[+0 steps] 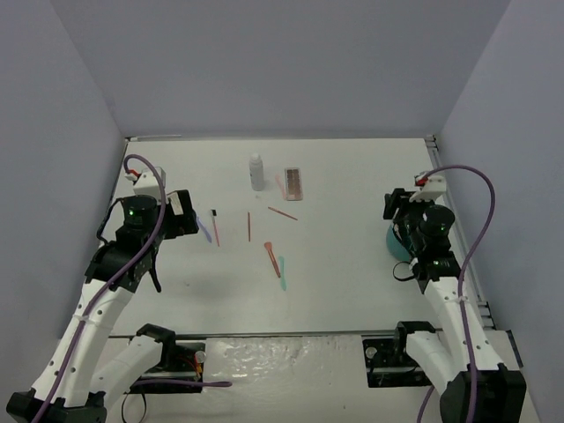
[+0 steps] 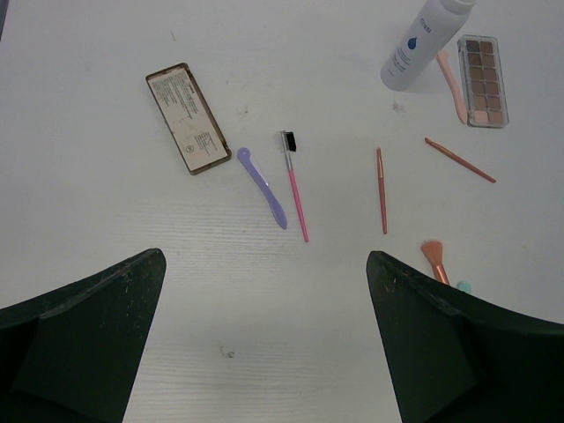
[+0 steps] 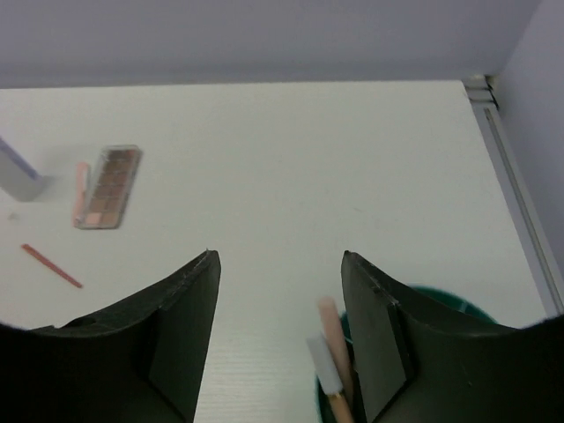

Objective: Organize the makeup

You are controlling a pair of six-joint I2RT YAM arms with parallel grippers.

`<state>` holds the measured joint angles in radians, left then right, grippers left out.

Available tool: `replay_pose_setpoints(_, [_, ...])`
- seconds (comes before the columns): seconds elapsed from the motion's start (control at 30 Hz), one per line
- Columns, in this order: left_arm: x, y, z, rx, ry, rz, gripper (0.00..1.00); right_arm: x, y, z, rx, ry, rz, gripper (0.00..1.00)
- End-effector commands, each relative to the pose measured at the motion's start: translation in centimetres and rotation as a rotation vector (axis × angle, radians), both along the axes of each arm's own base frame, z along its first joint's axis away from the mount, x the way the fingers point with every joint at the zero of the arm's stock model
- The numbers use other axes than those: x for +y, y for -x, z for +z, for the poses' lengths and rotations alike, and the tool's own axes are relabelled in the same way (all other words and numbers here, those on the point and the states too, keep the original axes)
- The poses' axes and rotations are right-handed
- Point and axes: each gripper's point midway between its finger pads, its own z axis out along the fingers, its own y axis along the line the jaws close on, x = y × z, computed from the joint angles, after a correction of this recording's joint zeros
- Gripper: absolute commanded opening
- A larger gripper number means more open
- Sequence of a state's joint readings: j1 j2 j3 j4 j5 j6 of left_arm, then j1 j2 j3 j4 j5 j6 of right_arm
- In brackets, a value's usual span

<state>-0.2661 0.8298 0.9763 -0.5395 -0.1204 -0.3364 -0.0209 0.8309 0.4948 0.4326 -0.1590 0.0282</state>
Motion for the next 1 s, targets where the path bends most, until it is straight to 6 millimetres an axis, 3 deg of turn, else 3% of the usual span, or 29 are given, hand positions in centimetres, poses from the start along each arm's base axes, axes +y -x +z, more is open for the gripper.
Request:
replay_pose_setpoints(0.0, [-0.3,-1.1,0.9,-0.035,0.025,0.007,0.97,4.9,-1.7,5.1,0.006,-0.021,0.122,0.62])
replay_pose_setpoints(0.13, [-0.9,-1.5,-0.1,0.012,0.034,-0.014,0.97,9.9,-2.0,5.9,0.066,-0.042,0.207,0.7])
replay_pose_setpoints(0.37, [-1.7,-2.0,-3.8,0.177,0.042,-0.012,0.97,16.2,-0.9,3.0,0.173,-0.072,0.333,0.82])
replay_pose_setpoints(0.67, [-3.6,-4.3,-9.7,0.435,0.081,0.026,0.97,15.7,0.6,1.0,0.187,-0.08,0.331,0.99])
replay_pose_setpoints(0.97, [-5.5,-9.2,-12.3,0.536,0.088,0.086,0.92,15.0,2.1,-1.1,0.204,-0.038,0.349,1.0])
